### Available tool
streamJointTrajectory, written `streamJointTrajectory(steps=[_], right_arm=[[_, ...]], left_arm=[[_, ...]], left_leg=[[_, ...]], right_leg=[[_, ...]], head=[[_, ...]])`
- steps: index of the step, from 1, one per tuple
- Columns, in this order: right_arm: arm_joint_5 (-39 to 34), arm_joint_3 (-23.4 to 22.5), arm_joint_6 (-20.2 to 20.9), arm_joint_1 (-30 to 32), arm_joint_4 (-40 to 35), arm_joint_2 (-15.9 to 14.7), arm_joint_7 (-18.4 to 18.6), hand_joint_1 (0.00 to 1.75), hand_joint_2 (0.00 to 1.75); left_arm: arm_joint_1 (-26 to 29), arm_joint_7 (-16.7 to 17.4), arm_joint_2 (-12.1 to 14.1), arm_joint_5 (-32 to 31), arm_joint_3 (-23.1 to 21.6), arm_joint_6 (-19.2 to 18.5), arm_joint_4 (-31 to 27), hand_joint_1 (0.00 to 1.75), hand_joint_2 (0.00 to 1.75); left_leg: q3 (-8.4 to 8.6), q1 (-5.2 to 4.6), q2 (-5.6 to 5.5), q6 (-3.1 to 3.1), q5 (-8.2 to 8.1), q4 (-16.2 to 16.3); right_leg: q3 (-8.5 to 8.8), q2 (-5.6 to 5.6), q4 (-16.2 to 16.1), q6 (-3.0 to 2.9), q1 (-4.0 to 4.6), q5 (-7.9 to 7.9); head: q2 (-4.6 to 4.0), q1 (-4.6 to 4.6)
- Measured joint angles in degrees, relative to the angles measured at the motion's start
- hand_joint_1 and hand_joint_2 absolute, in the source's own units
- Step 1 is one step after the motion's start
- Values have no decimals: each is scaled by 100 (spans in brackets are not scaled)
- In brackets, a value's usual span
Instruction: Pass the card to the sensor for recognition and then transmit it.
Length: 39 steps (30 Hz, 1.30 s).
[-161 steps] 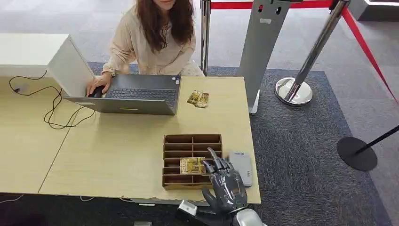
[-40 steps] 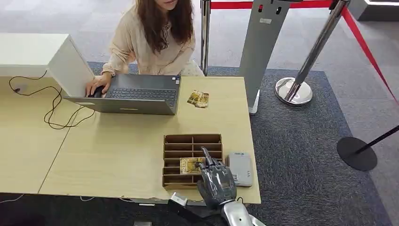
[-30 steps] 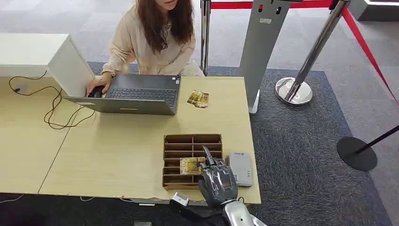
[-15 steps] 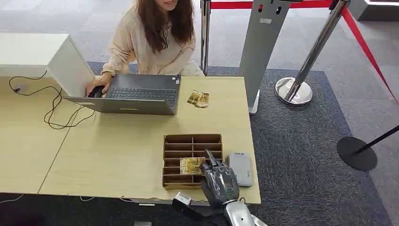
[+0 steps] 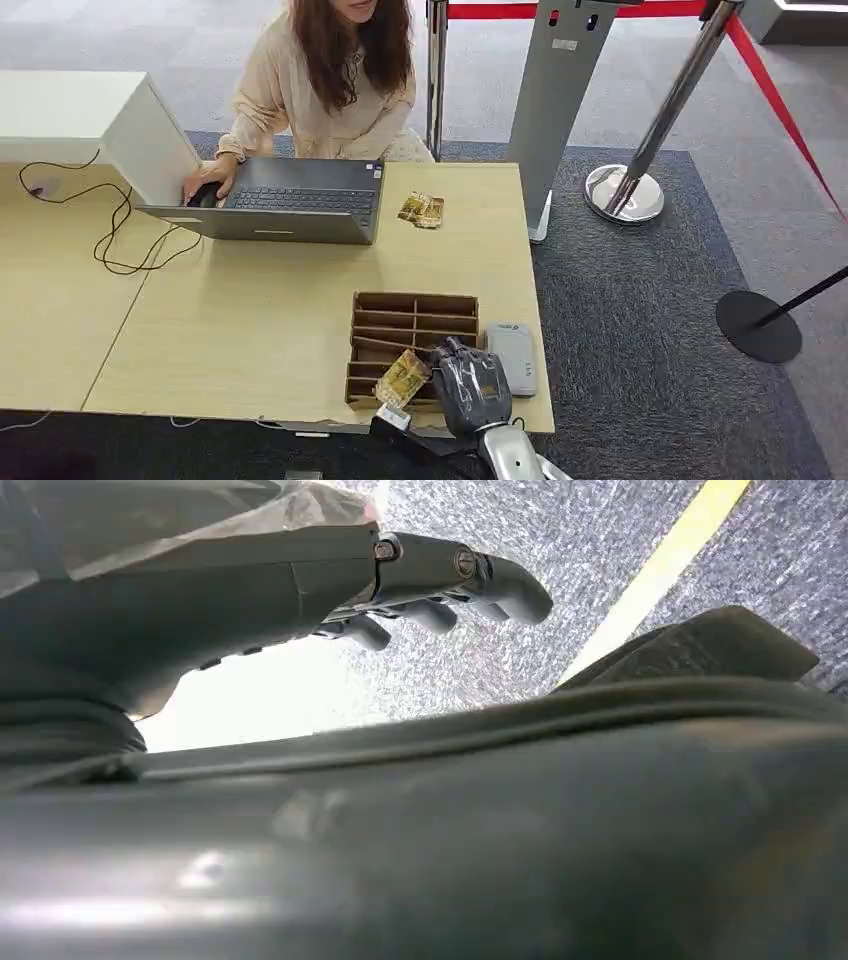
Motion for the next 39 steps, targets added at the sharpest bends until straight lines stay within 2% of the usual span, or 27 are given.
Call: streamJointTrajectory(steps=[8,25,32,39], right_arm=[[22,-4,-72,-11,55,31,-7,173,175],[372,-109,-6,74,13,13,-2,173,175],[669,-221,42,207,-273,-44,0,168,175],[868,-319,103,257,-722,-85,-35,164,175]], left_arm=[[0,-46,9,109,7,-85,0,0,0],[-1,-461,300,997,494,-787,-72,0,0],[22,-531,570,1500,774,-1143,-264,0,0],[165,-319,953,2063,933,-1259,-711,0,0]], left_leg=[[1,0,0,0,0,0],[0,0,0,0,0,0],[0,0,1,0,0,0],[3,1,2,-1,1,0]], right_leg=[[0,0,0,0,0,0],[-1,0,0,0,1,0],[-1,1,0,0,1,0],[-1,1,0,-3,5,-1]], head=[[0,0],[0,0],[0,0],[0,0]])
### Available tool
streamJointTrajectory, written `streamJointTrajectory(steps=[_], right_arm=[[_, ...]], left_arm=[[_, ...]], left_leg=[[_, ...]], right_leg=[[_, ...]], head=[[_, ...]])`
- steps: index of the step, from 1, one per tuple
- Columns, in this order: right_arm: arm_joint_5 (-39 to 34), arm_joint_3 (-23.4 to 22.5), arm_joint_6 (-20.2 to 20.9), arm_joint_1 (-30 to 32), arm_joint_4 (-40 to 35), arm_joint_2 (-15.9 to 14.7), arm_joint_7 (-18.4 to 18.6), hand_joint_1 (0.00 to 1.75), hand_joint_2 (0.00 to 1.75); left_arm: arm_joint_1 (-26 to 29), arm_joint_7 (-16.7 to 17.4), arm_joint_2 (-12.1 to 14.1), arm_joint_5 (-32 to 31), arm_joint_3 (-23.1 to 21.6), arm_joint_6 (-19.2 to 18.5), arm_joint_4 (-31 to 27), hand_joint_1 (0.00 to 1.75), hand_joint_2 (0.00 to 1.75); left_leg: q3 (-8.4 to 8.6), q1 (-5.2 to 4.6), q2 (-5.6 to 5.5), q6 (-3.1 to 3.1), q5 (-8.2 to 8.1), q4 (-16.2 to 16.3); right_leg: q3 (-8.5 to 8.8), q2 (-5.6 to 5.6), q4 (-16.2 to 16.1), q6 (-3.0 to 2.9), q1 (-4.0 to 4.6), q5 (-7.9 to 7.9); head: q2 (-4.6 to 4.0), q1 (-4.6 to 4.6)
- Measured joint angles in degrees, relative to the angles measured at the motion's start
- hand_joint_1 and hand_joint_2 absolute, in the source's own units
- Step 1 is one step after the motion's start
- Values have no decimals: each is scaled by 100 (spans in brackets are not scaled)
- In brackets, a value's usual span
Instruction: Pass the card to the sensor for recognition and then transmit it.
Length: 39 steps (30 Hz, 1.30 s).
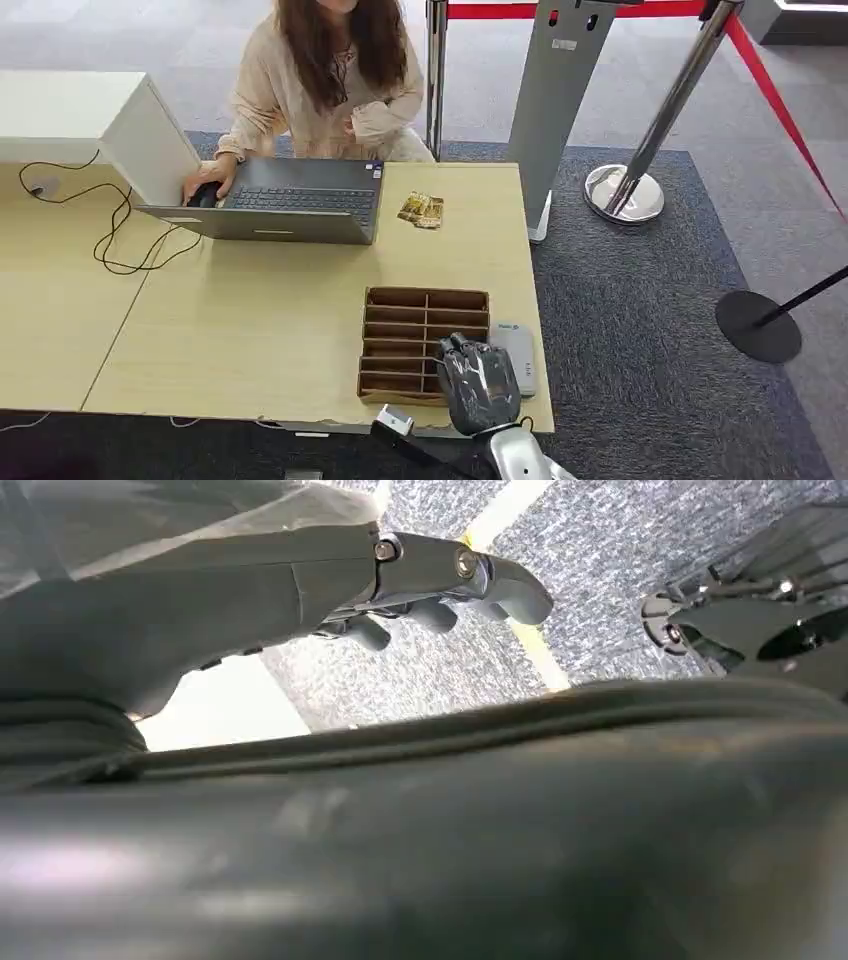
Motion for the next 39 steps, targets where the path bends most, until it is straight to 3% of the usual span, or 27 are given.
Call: streamJointTrajectory(steps=[12,22,25,26,31,39], right_arm=[[66,-46,-13,11,-421,-24,-129,169,175],[372,-164,-350,69,-1148,-52,-326,175,175],[542,-186,-566,-14,-1395,-6,-540,175,175],[630,-188,-603,-57,-1473,22,-571,175,175],[990,-245,-433,-295,-1962,52,-614,175,175],[953,-391,-13,-908,-2308,66,-579,175,175]], left_arm=[[67,13,253,507,22,157,-461,0,0],[74,-17,336,799,-90,383,-616,0,0],[-13,232,-44,-366,-451,1268,-364,0,0],[-10,232,-149,-451,-578,1340,-314,0,0],[-42,201,-507,-557,-1020,1408,-94,0,0],[-126,92,-676,-700,-1447,1386,158,0,0]], left_leg=[[-2,0,-1,-1,1,0],[-1,0,0,-1,0,0],[-2,-6,-1,0,0,0],[-2,-5,1,1,0,0],[-2,-6,1,2,-1,1],[-4,-1,0,1,0,1]], right_leg=[[2,0,0,0,0,0],[1,0,0,0,-1,0],[3,-1,0,1,-10,0],[3,0,0,1,-9,0],[4,0,-1,3,-9,2],[2,0,0,2,-5,2]], head=[[0,0],[0,-2],[0,-2],[-2,-7],[0,0],[0,0]])
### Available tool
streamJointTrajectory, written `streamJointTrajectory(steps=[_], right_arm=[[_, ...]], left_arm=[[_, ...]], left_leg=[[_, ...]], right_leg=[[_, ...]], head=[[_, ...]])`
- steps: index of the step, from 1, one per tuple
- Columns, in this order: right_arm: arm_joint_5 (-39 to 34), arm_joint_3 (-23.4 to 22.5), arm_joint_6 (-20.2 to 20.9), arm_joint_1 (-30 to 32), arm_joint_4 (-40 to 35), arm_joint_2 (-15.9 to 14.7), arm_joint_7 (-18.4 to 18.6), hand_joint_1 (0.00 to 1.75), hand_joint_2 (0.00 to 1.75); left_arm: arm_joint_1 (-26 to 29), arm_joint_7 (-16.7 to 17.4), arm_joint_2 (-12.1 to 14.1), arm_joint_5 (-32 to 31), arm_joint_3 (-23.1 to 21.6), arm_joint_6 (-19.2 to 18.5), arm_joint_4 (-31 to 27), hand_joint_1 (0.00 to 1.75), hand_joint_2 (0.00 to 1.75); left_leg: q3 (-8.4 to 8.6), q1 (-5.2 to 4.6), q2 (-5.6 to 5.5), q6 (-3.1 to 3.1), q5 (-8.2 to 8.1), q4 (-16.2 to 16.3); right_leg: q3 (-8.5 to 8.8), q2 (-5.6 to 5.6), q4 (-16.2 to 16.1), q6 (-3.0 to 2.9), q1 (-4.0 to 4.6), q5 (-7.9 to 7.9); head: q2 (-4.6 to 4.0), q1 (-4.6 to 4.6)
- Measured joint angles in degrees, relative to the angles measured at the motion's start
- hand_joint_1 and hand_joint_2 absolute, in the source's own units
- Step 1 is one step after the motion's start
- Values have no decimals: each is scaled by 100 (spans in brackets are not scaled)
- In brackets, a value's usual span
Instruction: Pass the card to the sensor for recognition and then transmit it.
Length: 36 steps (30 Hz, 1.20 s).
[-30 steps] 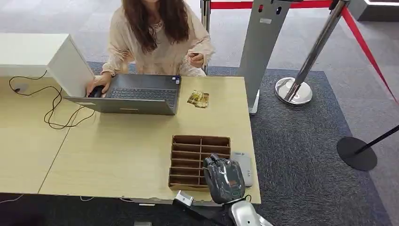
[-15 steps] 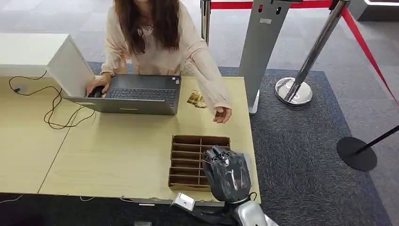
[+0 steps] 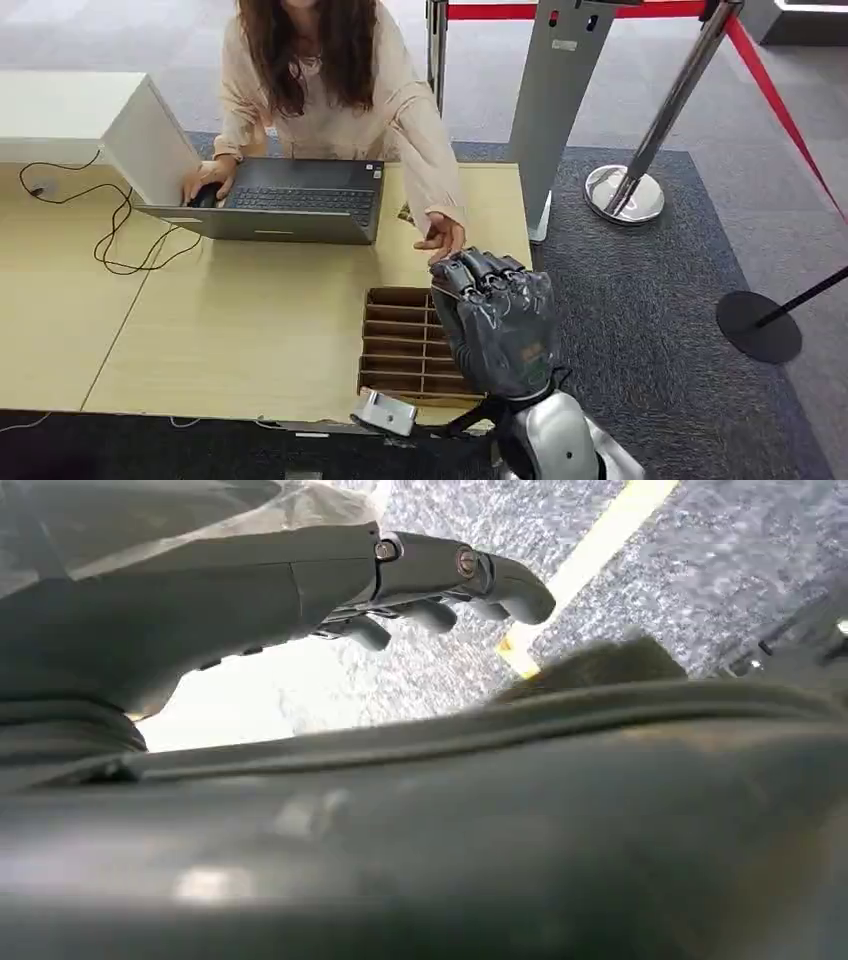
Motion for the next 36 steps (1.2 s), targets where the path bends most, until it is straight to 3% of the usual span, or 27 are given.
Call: streamJointTrajectory(steps=[6,16,27,28,29,30,31,33,34,36], right_arm=[[-398,-151,179,-713,225,48,122,175,175],[-704,-275,232,-1634,1318,266,197,175,175],[-824,-271,70,-1952,2098,522,164,175,175],[-850,-269,15,-2001,2360,618,157,155,175],[-872,-264,-20,-2017,2456,656,155,98,175],[-894,-264,-37,-2025,2529,686,153,98,175],[-894,-262,-53,-2031,2586,717,153,0,175],[-907,-260,-61,-2041,2701,780,153,0,175],[-920,-258,-61,-2041,2745,804,151,0,0],[-1006,-247,-57,-2041,2811,850,149,0,0]], left_arm=[[-34,-168,-107,-98,-223,18,103,0,0],[-71,-271,-247,-210,-415,52,216,0,0],[-85,-326,-295,-227,-518,70,286,0,0],[-89,-334,-306,-245,-538,72,310,0,0],[-91,-336,-308,-245,-540,74,319,0,0],[-93,-339,-315,-245,-542,74,326,0,0],[-93,-341,-319,-245,-542,79,330,0,0],[-94,-343,-328,-245,-544,87,339,0,0],[-94,-343,-332,-245,-544,96,345,0,0],[-94,-347,-337,-242,-544,107,358,0,0]], left_leg=[[1,-1,-1,0,3,0],[-4,-1,-6,1,3,0],[-3,0,-9,0,3,0],[-4,0,-9,0,3,0],[-4,0,-9,0,3,0],[-4,0,-9,0,3,0],[-4,-1,-9,0,3,0],[-3,-1,-9,0,3,0],[-4,-1,-9,0,3,0],[-3,-1,-9,0,3,0]], right_leg=[[2,0,1,0,-1,1],[-1,-2,2,1,-1,0],[0,-2,2,0,-1,0],[0,-2,2,0,-1,0],[0,-2,2,0,-1,0],[0,-2,2,0,-1,0],[-1,-2,2,0,-1,0],[-1,-2,2,0,-1,0],[-1,-2,2,0,-1,0],[-2,-2,2,0,0,0]], head=[[0,-2],[0,0],[0,0],[0,0],[0,0],[0,-2],[0,2],[0,0],[0,0],[0,0]])
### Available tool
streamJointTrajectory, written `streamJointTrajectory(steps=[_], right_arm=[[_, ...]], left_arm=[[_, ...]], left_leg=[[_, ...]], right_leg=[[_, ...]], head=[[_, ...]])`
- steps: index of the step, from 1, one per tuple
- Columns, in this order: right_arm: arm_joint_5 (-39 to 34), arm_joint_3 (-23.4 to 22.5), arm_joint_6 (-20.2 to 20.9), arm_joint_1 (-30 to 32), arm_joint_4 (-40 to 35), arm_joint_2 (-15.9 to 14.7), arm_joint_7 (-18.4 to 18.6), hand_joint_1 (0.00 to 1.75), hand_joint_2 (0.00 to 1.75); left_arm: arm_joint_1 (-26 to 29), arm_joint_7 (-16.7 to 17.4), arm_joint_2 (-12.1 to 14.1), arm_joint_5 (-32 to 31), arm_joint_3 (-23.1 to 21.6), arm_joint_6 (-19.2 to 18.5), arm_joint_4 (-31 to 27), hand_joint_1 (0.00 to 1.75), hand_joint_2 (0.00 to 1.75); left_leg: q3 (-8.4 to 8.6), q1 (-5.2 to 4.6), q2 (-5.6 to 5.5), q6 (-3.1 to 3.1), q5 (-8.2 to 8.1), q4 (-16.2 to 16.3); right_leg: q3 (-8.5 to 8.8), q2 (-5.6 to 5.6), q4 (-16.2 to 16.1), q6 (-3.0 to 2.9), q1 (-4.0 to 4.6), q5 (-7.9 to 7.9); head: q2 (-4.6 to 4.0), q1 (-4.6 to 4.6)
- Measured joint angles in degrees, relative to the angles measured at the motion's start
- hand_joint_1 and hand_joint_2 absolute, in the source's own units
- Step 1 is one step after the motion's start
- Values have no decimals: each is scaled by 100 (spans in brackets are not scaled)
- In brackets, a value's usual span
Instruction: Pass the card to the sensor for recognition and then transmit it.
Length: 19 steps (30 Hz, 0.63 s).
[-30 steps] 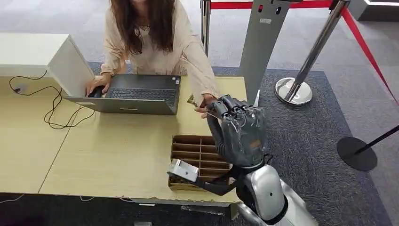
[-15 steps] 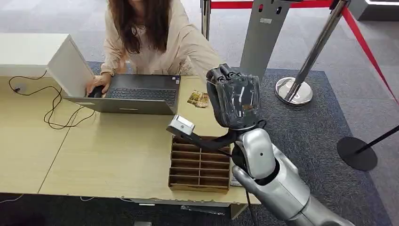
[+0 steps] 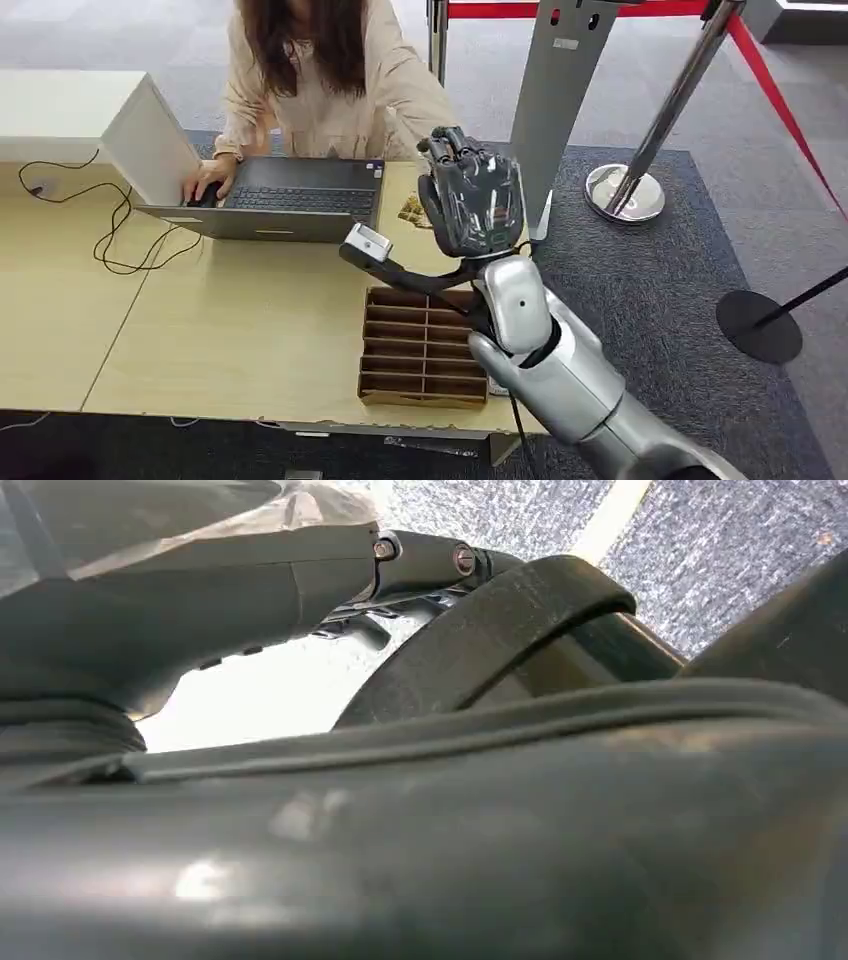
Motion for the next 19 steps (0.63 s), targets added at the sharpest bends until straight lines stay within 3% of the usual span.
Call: streamJointTrajectory(steps=[6,13,17,19], right_arm=[[-61,76,-39,182,-148,105,-77,0,0],[-37,116,-116,1131,-1430,-97,-50,0,0],[-647,-102,-851,2029,-2227,-400,-216,0,0],[-1532,-310,-1398,2580,-2581,-531,-698,0,0]], left_arm=[[-1,22,-2,72,0,4,20,0,0],[12,138,-2,225,0,-15,24,0,0],[26,162,-2,354,2,9,26,0,0],[28,170,-2,435,6,24,28,0,0]], left_leg=[[8,-1,1,0,0,0],[9,-4,2,1,-4,1],[9,-7,4,2,-8,1],[9,-7,6,7,-12,1]], right_leg=[[-1,0,0,0,1,0],[-5,0,-3,0,8,-4],[-4,0,-6,1,7,-4],[-1,1,-6,3,5,-6]], head=[[0,-2],[0,0],[0,0],[0,4]])
